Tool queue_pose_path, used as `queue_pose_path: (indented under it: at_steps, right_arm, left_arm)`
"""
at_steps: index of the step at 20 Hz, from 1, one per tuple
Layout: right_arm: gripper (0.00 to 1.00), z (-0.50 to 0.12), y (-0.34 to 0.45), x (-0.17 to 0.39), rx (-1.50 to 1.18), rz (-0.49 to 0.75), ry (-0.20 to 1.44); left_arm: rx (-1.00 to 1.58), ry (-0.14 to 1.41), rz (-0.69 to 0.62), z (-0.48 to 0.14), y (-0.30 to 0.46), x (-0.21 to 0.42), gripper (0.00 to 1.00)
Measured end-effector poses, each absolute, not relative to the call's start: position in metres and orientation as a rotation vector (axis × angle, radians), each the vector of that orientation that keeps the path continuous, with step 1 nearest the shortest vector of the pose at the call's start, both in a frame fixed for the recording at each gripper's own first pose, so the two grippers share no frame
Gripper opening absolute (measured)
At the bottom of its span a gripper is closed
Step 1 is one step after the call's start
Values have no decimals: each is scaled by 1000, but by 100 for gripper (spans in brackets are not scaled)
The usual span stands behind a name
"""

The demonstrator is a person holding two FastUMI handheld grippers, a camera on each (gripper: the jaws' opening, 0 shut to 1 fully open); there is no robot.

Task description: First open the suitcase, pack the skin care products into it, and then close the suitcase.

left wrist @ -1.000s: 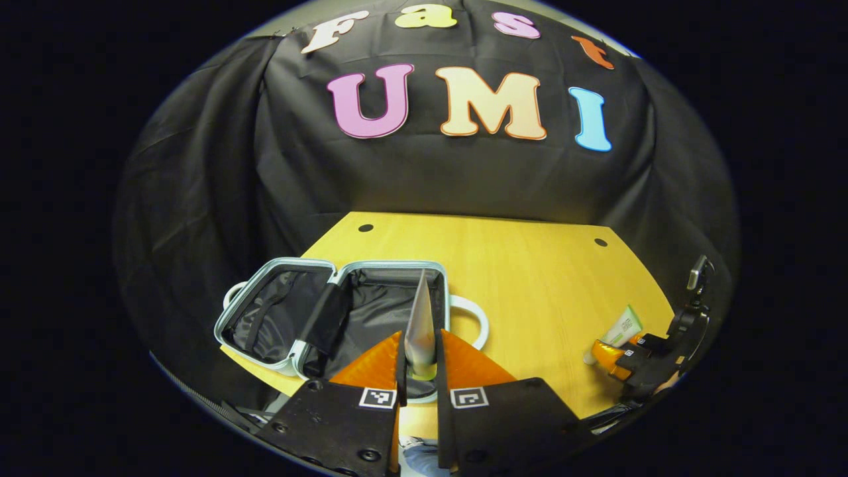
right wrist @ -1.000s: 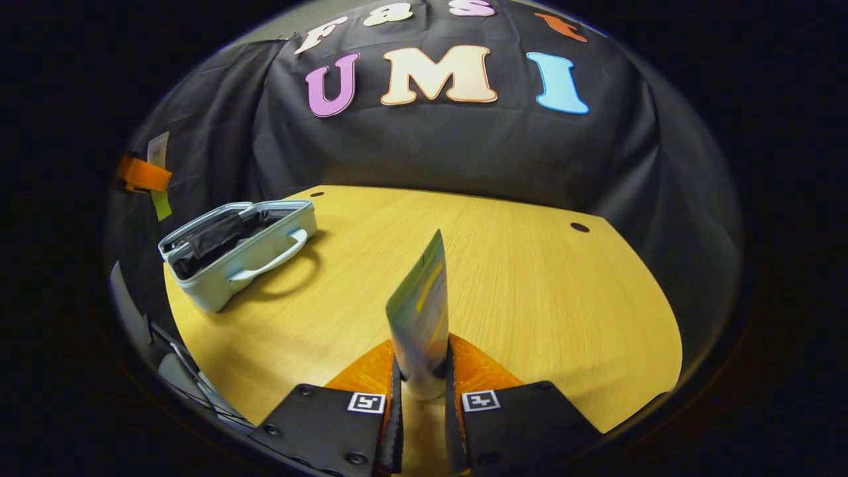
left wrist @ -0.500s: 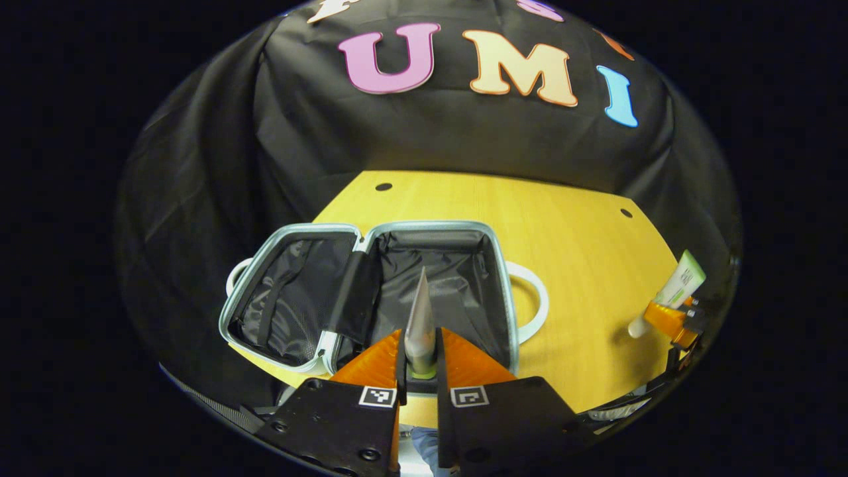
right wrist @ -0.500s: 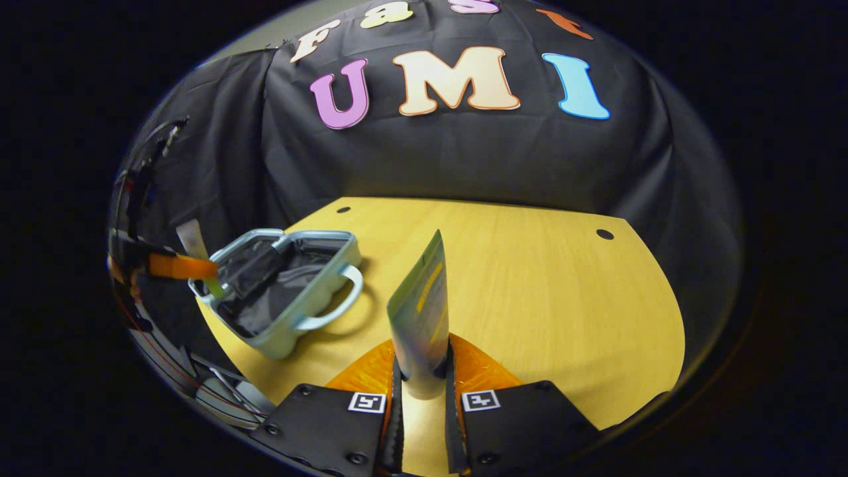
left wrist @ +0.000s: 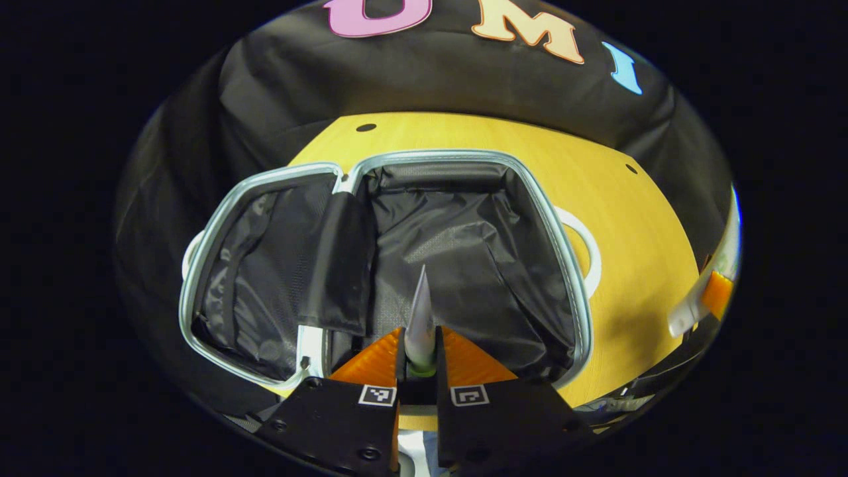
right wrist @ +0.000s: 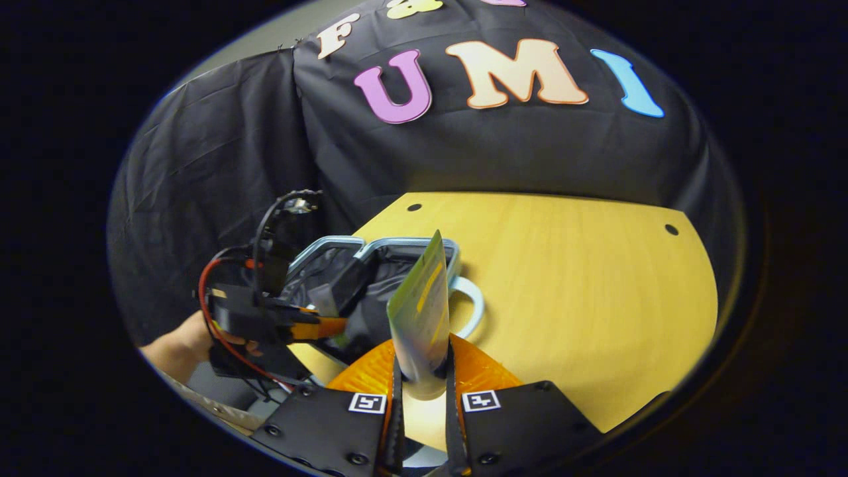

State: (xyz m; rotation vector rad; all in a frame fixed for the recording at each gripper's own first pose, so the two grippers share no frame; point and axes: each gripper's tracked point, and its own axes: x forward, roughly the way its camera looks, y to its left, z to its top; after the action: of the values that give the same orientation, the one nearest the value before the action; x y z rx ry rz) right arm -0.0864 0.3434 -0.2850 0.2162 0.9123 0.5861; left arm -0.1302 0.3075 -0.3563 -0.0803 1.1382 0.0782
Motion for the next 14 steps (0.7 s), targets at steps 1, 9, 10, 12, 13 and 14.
queue_pose_path:
  at_steps: [1, 9, 10, 12, 13, 14]
  right_arm:
    - [27, -286, 355, -88, 211, 594, 916]
    - [27, -314, 417, -95, 190, 600, 1006]
    - [27, -319, 422, -94, 187, 592, 1015]
    - [27, -328, 433, -95, 179, 575, 1043]
    - [27, -336, 439, -96, 172, 568, 1058]
    - [27, -345, 441, -98, 155, 554, 1078]
  left_arm:
    - [-89, 1143, 59, -360, 305, -130, 16]
    - [-99, 1106, -92, -372, 303, -108, 19]
    - [-108, 1085, -111, -366, 304, -105, 19]
    - [-154, 1027, -153, -353, 300, -95, 39]
    - [-170, 994, -162, -342, 302, -93, 56]
    - [-186, 964, -177, -333, 303, -85, 74]
